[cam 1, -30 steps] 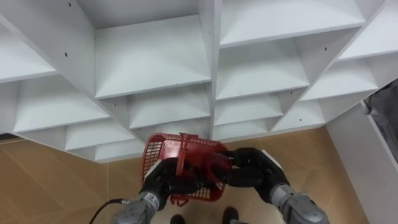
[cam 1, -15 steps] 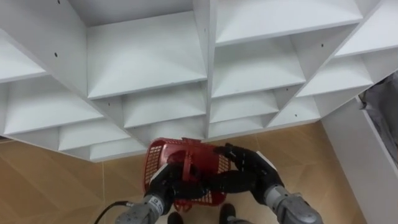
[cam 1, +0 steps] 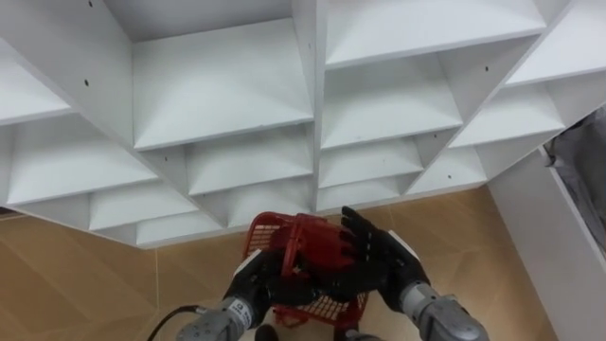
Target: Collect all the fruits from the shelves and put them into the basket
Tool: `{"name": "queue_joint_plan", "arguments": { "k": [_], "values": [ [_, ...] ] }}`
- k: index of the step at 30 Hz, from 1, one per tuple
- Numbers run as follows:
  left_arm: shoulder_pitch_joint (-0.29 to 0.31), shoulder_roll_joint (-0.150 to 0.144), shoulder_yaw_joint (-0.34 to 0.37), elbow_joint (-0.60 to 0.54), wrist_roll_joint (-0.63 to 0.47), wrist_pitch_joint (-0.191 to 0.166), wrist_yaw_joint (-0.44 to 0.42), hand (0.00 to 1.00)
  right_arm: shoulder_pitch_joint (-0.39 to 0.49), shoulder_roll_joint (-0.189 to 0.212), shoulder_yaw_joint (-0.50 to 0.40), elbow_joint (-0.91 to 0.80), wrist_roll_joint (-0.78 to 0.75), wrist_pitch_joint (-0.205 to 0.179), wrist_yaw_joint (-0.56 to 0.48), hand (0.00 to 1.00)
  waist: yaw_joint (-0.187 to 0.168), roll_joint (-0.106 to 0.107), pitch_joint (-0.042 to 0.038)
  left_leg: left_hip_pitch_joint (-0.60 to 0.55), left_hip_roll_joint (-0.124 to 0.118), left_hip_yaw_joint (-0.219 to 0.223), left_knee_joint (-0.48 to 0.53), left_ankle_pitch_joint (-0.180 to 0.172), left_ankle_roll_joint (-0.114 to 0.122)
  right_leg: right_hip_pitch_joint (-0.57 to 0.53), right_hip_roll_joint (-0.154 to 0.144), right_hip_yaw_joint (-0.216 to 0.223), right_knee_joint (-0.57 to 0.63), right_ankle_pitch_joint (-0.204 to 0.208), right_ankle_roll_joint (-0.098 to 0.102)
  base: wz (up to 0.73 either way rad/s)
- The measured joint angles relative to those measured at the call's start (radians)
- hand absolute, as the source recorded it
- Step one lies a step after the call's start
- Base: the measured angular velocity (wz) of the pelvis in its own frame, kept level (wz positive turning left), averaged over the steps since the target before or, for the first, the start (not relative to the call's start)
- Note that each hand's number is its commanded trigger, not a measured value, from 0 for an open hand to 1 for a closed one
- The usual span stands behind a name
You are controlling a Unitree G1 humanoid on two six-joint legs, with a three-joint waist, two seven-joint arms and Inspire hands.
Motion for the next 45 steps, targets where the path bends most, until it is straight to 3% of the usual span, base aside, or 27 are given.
{"name": "queue_joint_plan", "arguments": {
  "k": [10, 18, 20, 23, 26, 31, 40, 45],
  "values": [
    [0.036, 0.008, -0.001, 0.038, 0.027, 0.0, 0.01, 1.0, 0.019, 0.007, -0.001, 0.086, 0.002, 0.0, 0.0, 0.0, 0.001, 0.012, -0.0099, 0.076, -0.002, 0.0, -0.018, -0.003, -0.002, 0.072, 0.002, 0.0, -0.011, -0.003, 0.002, 0.0],
    [0.064, 0.03, 0.022, 0.086, 0.134, -0.001, 0.047, 1.0, 0.074, -0.003, -0.005, 0.157, -0.005, -0.019, -0.001, 0.0, 0.002, 0.016, -0.0109, 0.159, 0.002, 0.003, -0.06, -0.005, -0.007, 0.161, 0.015, 0.003, -0.061, 0.004, 0.005, -0.02],
    [0.084, 0.028, 0.048, 0.102, 0.181, -0.013, 0.067, 1.0, 0.087, -0.003, -0.013, 0.205, -0.021, -0.038, -0.004, 0.0, 0.001, 0.015, -0.0113, 0.201, -0.003, 0.012, -0.09, -0.001, -0.011, 0.19, 0.016, 0.011, -0.071, 0.001, 0.007, -0.09],
    [0.104, 0.034, 0.092, 0.169, 0.22, -0.025, 0.087, 1.0, 0.11, -0.004, -0.059, 0.268, -0.033, -0.038, -0.027, 0.0, -0.001, 0.008, -0.0115, 0.261, -0.007, 0.025, -0.136, 0.005, -0.017, 0.232, 0.02, 0.02, -0.089, -0.003, 0.008, -0.12],
    [0.162, 0.055, 0.157, 0.178, 0.263, -0.025, 0.098, 1.0, 0.161, -0.007, -0.13, 0.292, -0.035, -0.038, -0.051, 0.0, -0.009, -0.008, -0.0225, 0.303, -0.004, 0.027, -0.165, 0.01, -0.025, 0.276, 0.033, 0.023, -0.129, -0.004, 0.008, -0.01],
    [0.219, 0.055, 0.238, 0.205, 0.281, -0.025, 0.134, 1.0, 0.223, -0.027, -0.199, 0.345, -0.043, -0.037, -0.08, 0.0, -0.008, -0.022, -0.0277, 0.38, -0.003, 0.024, -0.207, 0.003, -0.035, 0.355, 0.045, 0.021, -0.185, -0.006, 0.012, 0.0],
    [0.226, 0.048, 0.374, 0.327, 0.235, -0.027, 0.147, 1.0, 0.208, -0.026, -0.279, 0.532, -0.08, -0.032, -0.081, 0.0, 0.004, -0.024, -0.0214, 0.49, -0.006, 0.017, -0.239, -0.005, -0.039, 0.472, 0.055, 0.038, -0.252, -0.012, 0.021, -0.06],
    [0.235, 0.047, 0.424, 0.393, 0.182, -0.017, 0.141, 1.0, 0.198, -0.018, -0.317, 0.573, -0.09, 0.012, -0.074, 0.0, 0.003, -0.027, -0.0197, 0.527, -0.004, 0.013, -0.246, -0.01, -0.046, 0.512, 0.063, 0.054, -0.268, -0.015, 0.021, -0.06]
  ]
}}
